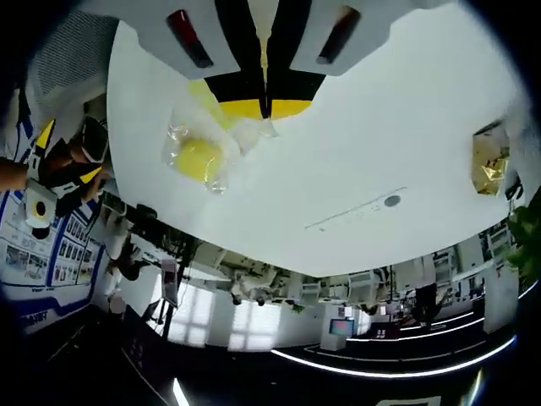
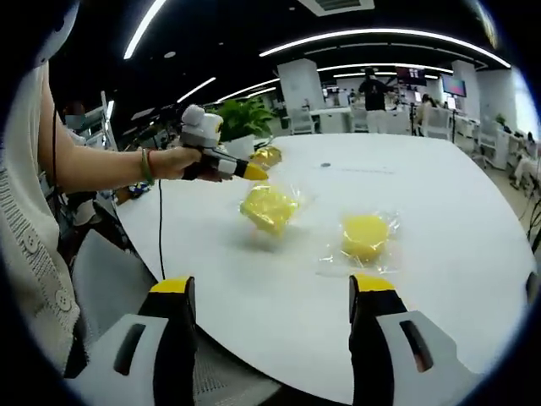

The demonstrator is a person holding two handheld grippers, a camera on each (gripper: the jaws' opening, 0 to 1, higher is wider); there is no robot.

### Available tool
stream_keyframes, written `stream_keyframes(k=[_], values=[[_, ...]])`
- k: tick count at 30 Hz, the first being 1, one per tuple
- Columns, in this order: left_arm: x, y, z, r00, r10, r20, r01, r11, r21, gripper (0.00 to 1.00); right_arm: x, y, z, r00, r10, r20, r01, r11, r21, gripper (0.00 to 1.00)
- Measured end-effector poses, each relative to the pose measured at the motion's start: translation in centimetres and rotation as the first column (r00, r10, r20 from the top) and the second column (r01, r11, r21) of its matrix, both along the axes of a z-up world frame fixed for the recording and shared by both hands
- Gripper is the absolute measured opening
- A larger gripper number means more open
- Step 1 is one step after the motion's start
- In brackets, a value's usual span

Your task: Compare the silicone blocks by pressing each to a similar depth, holding the contact briefly, and releasing to observe deformation and rebound differences across the visible hardness samples.

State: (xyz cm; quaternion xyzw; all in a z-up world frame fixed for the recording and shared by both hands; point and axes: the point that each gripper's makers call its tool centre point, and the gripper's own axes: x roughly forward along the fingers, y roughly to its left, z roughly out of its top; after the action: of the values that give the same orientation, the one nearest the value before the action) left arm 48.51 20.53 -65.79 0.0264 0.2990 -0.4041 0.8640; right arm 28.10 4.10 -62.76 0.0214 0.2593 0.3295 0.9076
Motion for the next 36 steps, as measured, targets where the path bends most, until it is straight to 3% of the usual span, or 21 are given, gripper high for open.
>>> stream_keyframes(k=[8,18,27,30,33,36], values=[[1.0,2.4,-3.5,0.997,0.046,-0.062,-0.043,0.998,0.043,0.0,0.1,0.4,-0.1,1.0,0.012,-0.012,-0.012,1.0,-0.009,0.67],[0.6,3.4,-6.0,0.997,0.02,-0.074,-0.011,0.992,0.122,0.0,-0.1,1.1,-0.4,0.999,0.036,-0.028,-0.036,0.999,-0.019,0.65],[0.5,3.9,-5.8,0.999,0.01,-0.049,-0.003,0.989,0.147,0.0,-0.4,1.2,0.0,0.999,0.039,-0.019,-0.039,0.999,-0.019,0.65],[0.8,5.1,-4.9,0.999,0.048,0.011,-0.049,0.98,0.192,0.14,-0.4,1.4,0.2,0.999,0.045,-0.011,-0.045,0.999,-0.018,0.65],[-0.4,5.5,-3.9,0.998,0.056,0.024,-0.06,0.978,0.198,0.31,-0.5,1.8,0.5,0.998,0.057,0.002,-0.057,0.998,-0.01,0.65],[-2.1,5.6,-2.7,0.998,0.033,0.054,-0.044,0.977,0.209,0.34,-0.6,2.2,0.7,0.998,0.068,0.016,-0.068,0.998,-0.004,0.64]])
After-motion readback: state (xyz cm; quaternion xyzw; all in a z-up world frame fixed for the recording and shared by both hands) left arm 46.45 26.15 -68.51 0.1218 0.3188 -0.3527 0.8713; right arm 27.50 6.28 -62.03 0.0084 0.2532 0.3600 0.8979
